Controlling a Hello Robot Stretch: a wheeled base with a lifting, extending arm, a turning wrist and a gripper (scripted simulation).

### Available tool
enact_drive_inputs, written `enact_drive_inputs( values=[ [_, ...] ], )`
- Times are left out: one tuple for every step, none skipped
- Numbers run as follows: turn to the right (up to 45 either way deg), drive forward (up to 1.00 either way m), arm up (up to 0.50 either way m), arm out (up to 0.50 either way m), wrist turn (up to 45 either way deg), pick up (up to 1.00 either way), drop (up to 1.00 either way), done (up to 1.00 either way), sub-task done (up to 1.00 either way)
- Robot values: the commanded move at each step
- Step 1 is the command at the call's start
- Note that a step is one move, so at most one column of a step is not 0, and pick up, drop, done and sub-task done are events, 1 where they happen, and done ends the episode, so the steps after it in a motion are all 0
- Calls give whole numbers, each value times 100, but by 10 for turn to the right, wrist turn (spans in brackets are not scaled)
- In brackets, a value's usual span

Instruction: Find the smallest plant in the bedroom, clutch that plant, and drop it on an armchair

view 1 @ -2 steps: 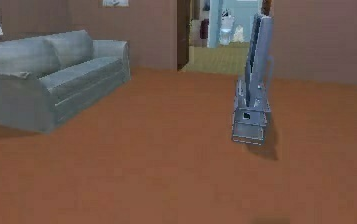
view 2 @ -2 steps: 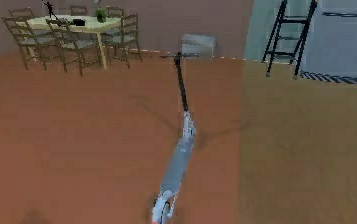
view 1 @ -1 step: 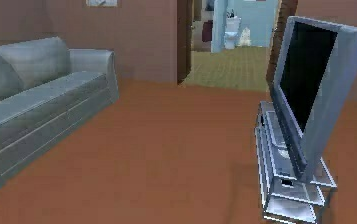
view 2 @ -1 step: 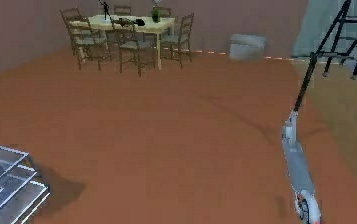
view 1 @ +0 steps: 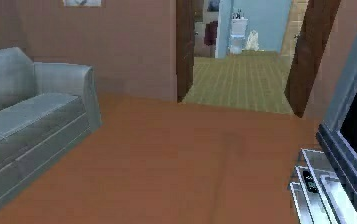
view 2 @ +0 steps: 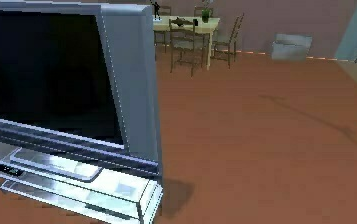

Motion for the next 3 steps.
enact_drive_inputs(
  values=[
    [150, 0, 0, 0, 0, 0, 0, 0, 0],
    [0, 100, 0, 0, 0, 0, 0, 0, 0],
    [0, 85, 0, 0, 0, 0, 0, 0, 0]
  ],
)
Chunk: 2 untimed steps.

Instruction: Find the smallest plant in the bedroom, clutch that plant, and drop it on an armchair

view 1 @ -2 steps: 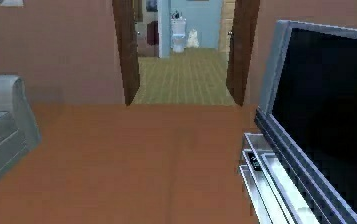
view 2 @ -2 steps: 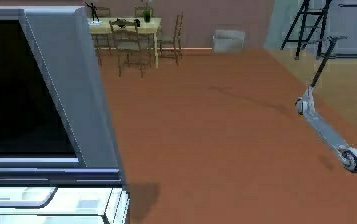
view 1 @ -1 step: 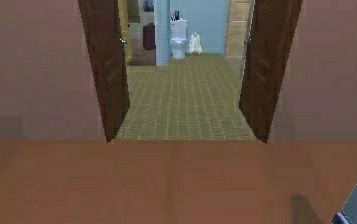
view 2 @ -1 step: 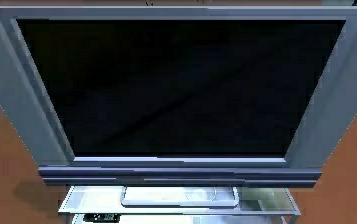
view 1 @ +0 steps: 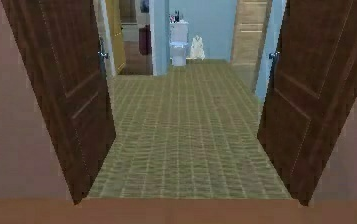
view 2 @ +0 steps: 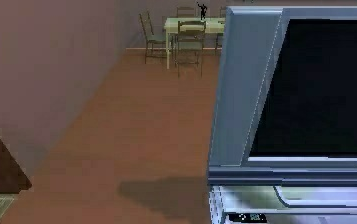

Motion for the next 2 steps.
enact_drive_inputs(
  values=[
    [90, 0, 0, 0, 0, 0, 0, 0, 0],
    [0, 100, 0, 0, 0, 0, 0, 0, 0]
  ],
)
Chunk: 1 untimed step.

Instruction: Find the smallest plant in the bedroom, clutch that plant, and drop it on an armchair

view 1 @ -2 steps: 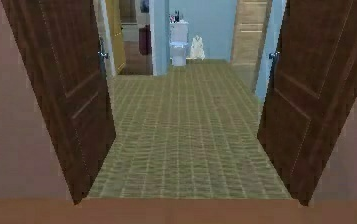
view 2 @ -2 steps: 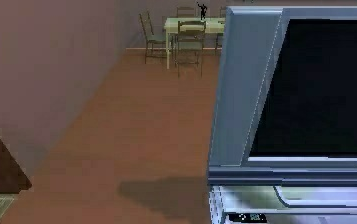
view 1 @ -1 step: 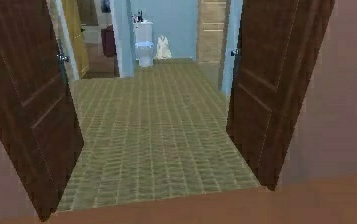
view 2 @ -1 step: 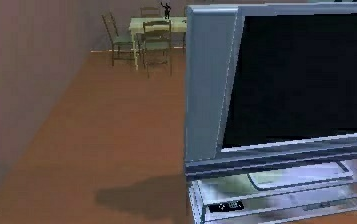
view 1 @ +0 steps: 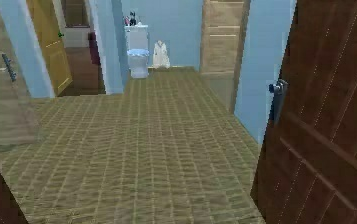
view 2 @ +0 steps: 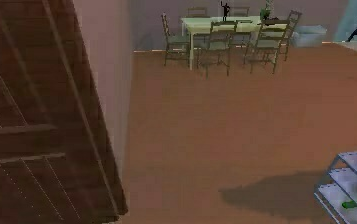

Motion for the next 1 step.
enact_drive_inputs(
  values=[
    [0, 100, 0, 0, 0, 0, 0, 0, 0]
  ],
)
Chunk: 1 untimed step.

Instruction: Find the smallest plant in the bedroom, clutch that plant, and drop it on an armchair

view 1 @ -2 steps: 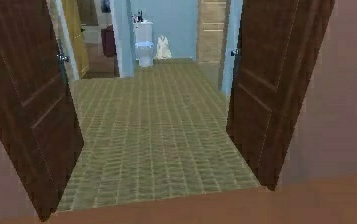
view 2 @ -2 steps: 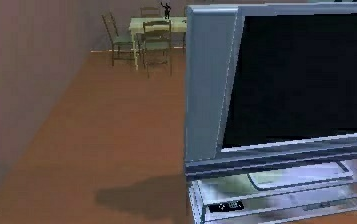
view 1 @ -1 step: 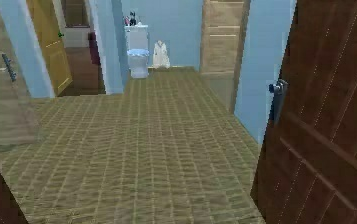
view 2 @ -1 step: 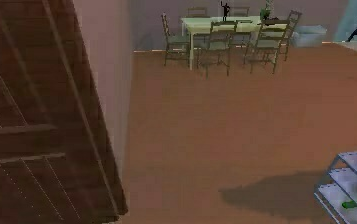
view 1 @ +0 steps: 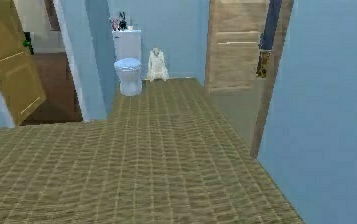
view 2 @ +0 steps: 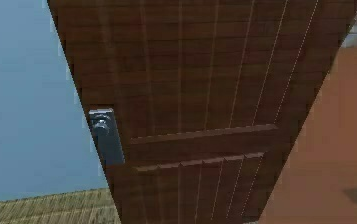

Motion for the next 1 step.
enact_drive_inputs(
  values=[
    [0, 35, 0, 0, 0, 0, 0, 0, 0]
  ],
)
